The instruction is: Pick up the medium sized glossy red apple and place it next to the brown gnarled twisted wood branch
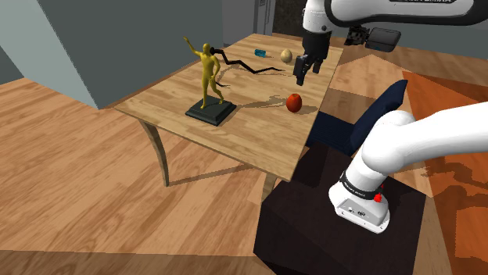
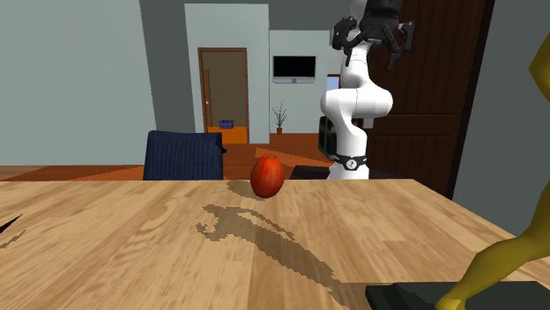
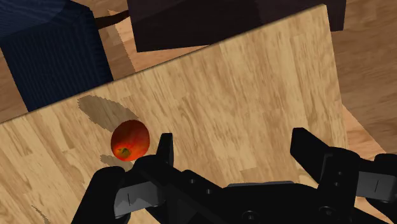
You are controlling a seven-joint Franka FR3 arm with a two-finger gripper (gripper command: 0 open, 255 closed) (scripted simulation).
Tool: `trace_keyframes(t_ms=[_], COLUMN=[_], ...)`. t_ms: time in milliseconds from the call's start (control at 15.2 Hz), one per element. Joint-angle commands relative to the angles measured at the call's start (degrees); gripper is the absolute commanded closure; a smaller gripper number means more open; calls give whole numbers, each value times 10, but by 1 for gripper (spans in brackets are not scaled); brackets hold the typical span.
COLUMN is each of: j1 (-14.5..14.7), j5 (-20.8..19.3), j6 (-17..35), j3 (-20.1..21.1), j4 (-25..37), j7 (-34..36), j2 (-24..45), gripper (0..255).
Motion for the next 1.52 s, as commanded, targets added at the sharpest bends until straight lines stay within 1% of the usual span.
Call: trace_keyframes(t_ms=[0,396,660,858,1056,1188,1320,1452], j1=[0,-4,-4,1,10,19,30,40], j5=[0,-40,-58,-64,-58,-46,-27,0], j6=[0,79,134,175,213,237,259,277], j3=[0,-102,-170,-219,-268,-299,-329,-357], j4=[0,-36,-38,-28,-9,8,29,54], j7=[0,-132,-220,-289,-360,-410,-464,-521], j2=[0,35,85,136,196,241,290,342], gripper=[0,0,0,0,0,0,0,0])
